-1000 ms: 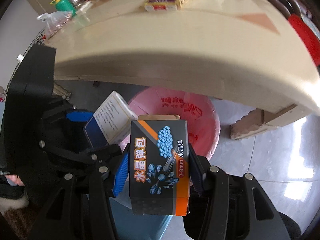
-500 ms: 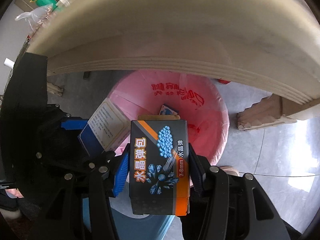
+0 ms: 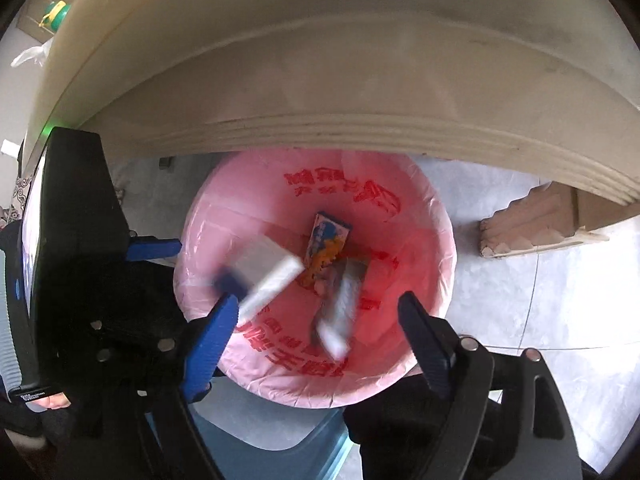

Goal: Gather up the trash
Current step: 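Open both tools to drop the two boxes into the pink bin, then raise both open tools back over the table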

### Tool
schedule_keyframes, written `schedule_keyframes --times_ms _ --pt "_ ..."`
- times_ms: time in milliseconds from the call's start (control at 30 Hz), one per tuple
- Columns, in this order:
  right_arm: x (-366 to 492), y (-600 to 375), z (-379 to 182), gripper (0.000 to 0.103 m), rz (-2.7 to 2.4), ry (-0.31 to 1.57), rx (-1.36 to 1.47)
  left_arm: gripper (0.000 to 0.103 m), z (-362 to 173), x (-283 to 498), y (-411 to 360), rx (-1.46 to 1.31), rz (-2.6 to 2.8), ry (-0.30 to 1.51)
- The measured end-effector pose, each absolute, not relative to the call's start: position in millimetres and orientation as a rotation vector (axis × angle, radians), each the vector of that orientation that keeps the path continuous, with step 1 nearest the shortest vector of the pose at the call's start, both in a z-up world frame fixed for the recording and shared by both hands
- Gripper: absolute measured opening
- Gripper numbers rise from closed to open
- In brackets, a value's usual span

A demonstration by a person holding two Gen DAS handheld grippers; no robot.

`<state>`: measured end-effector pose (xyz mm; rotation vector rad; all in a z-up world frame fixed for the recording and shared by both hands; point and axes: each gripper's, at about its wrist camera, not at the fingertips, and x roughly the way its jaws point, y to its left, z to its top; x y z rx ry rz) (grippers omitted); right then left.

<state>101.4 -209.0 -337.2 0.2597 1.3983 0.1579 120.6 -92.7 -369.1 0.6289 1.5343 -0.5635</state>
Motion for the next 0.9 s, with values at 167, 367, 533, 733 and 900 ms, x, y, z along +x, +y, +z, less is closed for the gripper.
schedule_keyframes --times_ms 167,367,533,733,900 --pt "102 -214 -339 0.08 0.148 1.412 0.289 0.082 -370 121 -92 0.624 -0.557 1.538" --pt "103 -213 -337 0.08 0.149 1.411 0.288 0.082 -374 123 -93 0.624 -0.554 1.542" --pt "102 -214 -336 0.08 0.144 1.41 0.287 0.082 -373 122 -91 0.631 -0.555 1.537" --pt "101 -211 -335 0.08 0.143 1.408 0.282 0.082 -368 117 -89 0.651 -0.546 1.518" --pt "97 -212 -326 0.08 0.132 1.393 0.277 0.082 -357 111 -87 0.682 -0.533 1.491"
